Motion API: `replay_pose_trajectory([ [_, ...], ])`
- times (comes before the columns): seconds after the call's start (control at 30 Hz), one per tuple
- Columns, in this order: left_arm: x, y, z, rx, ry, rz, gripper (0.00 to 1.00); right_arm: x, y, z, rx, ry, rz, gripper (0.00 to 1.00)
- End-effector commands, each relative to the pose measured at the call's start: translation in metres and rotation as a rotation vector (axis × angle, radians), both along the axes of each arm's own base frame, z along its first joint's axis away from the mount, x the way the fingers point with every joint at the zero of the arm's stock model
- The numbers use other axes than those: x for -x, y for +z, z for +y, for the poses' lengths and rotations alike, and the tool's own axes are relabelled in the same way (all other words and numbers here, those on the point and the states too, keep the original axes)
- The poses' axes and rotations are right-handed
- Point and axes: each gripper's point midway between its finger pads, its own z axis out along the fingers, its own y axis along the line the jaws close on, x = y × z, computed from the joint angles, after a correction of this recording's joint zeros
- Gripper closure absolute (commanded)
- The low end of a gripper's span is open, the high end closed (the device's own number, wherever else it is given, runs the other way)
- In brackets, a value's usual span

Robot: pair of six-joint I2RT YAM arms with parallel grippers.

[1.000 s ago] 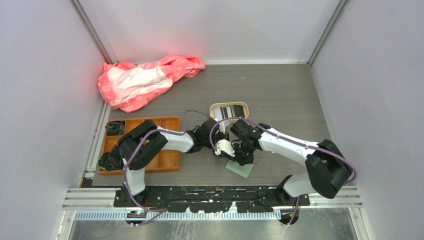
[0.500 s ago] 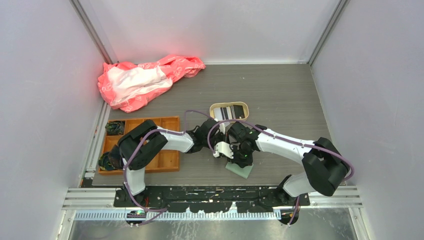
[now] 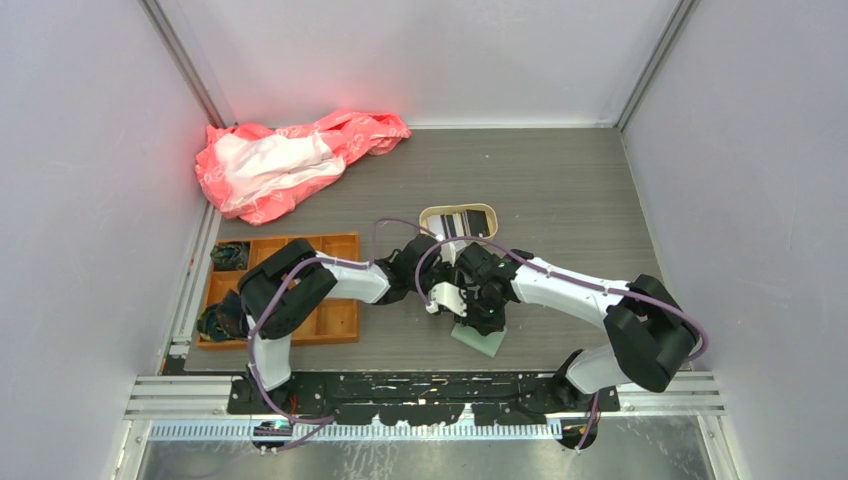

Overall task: Put the credit cards into the card holder
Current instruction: Close the card holder at the center of the board.

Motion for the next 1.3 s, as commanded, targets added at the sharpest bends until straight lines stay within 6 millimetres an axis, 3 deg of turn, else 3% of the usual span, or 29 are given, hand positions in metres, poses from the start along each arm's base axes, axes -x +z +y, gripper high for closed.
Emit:
replay_pose_trajectory([
  [0.0, 0.003, 0.032, -0.024, 0.124, -0.091, -0.027, 0.98, -0.012, -0.003, 0.006, -0.004, -0.002, -0.048, 0.99],
  [0.47, 0.017, 0.007, -0.025, 0.048, -0.155, 0.089, 0.98, -0.015, -0.002, 0.008, -0.008, -0.013, -0.059, 0.99],
  [0.77, 0.009, -0.003, -0.014, 0.012, -0.089, 0.106, 0.98, -0.023, 0.003, 0.009, -0.042, -0.011, -0.119, 0.99],
  [1.03, -0.024, 0.02, 0.005, 0.128, 0.069, 0.074, 0.98, -0.023, 0.009, 0.013, -0.066, 0.081, -0.123, 0.99],
  [1.27, -0.031, 0.036, 0.013, 0.152, 0.093, 0.022, 0.97, -0.016, 0.013, 0.011, -0.055, 0.21, -0.086, 0.99],
])
